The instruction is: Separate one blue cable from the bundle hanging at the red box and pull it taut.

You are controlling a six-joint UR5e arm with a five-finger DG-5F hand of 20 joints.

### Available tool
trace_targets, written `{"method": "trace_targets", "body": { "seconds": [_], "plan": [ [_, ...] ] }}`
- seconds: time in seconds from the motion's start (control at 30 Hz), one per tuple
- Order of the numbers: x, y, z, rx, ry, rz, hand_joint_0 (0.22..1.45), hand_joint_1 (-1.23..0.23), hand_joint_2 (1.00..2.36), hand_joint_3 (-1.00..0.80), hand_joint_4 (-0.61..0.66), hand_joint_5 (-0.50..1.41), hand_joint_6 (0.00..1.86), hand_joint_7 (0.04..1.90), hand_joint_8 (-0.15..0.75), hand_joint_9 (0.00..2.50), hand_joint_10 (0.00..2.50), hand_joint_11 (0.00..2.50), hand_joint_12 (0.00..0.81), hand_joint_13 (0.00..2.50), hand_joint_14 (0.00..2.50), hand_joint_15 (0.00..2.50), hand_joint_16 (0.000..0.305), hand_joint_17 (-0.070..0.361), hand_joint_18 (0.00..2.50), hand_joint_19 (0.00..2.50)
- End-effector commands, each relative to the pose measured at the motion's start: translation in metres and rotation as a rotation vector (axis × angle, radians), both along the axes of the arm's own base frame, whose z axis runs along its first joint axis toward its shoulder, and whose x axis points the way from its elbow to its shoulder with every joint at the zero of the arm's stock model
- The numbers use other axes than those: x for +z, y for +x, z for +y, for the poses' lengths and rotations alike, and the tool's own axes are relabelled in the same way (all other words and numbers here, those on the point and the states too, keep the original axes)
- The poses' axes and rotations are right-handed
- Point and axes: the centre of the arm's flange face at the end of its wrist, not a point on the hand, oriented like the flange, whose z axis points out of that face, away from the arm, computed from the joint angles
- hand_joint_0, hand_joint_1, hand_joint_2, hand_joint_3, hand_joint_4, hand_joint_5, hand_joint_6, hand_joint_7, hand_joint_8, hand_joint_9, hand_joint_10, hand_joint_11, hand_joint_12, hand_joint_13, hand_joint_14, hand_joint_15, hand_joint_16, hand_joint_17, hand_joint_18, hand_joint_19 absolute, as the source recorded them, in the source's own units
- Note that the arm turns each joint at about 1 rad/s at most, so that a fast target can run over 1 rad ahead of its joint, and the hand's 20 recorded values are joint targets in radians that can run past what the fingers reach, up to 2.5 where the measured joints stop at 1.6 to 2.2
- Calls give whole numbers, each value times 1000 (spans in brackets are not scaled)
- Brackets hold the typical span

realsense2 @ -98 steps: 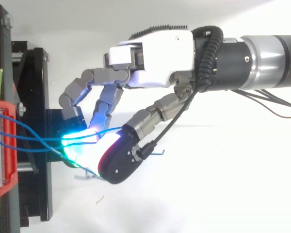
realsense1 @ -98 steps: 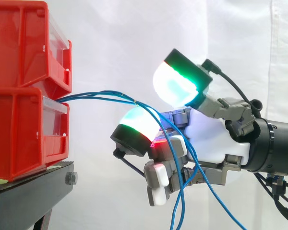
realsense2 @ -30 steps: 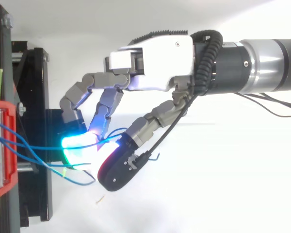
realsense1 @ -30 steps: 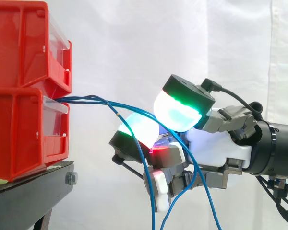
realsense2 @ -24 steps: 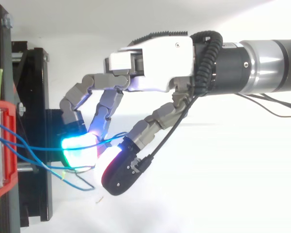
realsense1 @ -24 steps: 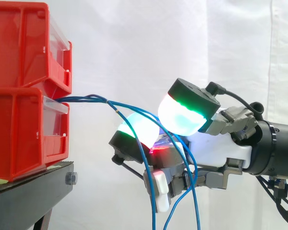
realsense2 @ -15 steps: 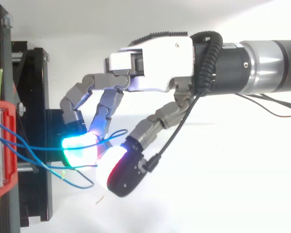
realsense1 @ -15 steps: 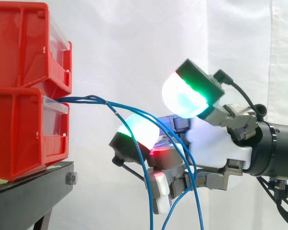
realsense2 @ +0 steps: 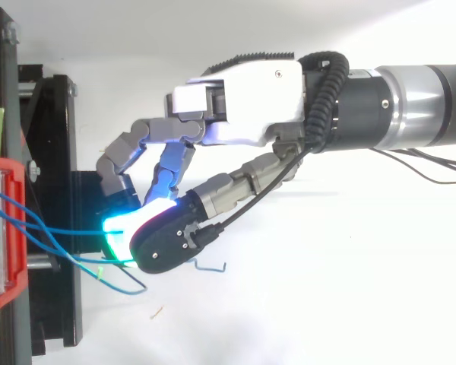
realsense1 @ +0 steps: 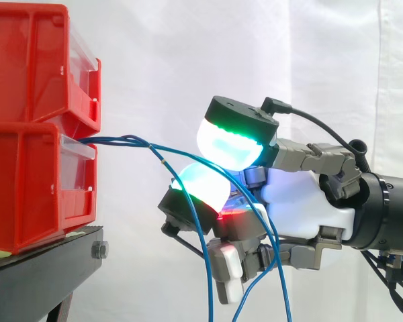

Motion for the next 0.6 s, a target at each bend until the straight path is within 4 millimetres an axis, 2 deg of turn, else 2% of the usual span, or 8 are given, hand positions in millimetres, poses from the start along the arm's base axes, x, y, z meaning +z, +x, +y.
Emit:
{"method": "trace_targets", "body": {
  "seconds": [0.0,0.4,0.57],
  "plan": [
    [0,0,0,0,0,-1,614,-647,1023,-99,195,-193,881,1201,389,1068,21,1082,468,1053,20,640,56,126,979,528],
    [0,0,-1,-2,-5,2,651,-695,1025,-127,107,-205,888,1151,376,1047,22,1095,456,1045,23,647,54,121,965,523],
    [-1,-1,-4,-26,-153,-15,669,-699,1023,-152,92,-211,890,1133,375,1038,25,1093,455,1044,21,645,54,121,961,521]
  ]
}}
